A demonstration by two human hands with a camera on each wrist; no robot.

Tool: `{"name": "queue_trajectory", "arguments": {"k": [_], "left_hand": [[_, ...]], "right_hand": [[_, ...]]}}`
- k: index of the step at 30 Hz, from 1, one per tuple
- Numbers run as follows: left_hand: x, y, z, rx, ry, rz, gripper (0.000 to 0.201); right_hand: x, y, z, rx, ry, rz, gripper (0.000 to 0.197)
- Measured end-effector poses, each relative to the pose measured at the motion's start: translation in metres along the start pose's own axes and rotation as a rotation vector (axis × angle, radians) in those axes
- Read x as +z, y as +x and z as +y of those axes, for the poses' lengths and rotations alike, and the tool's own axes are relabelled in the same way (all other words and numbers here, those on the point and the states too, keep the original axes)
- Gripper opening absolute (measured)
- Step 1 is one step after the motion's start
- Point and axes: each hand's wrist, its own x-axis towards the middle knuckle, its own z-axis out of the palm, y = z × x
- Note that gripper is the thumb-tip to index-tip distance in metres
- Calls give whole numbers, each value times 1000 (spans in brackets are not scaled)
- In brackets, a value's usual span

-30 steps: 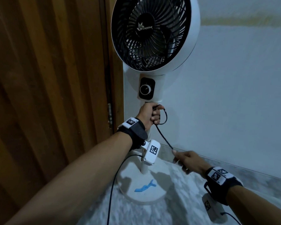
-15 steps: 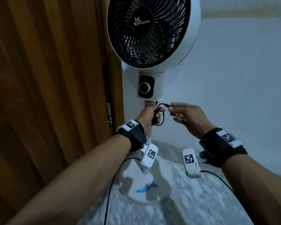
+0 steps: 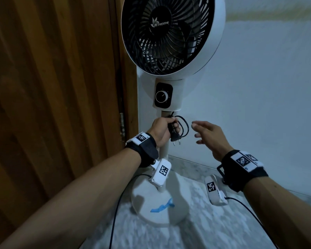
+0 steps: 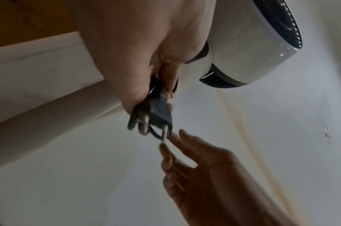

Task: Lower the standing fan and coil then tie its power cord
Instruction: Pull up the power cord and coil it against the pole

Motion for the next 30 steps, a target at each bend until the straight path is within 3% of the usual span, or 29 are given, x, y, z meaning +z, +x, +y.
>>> {"name": "queue_trajectory", "arguments": {"k": [4,14,18,22,27,30], "left_hand": [[-2,-4,5,-4,-22,-32,21],[-5,0,6,12,123,-32,31],[-8,2,0,90,300,2,31],[-13,1,-5,146,327,29,24],[-20,-15,3,260,660,25,20],[-24,-14,6,280,731,108,20]], "right_hand": [[11,13,5,25,71,-160,41],[21,27,11,-27,77,-288,35],[25,28,14,-35,109,-275,26],[31,29,11,6,164,-243,26],[44,33,6,25,231,-160,25],[51,33,6,28,277,-134,25]]}}
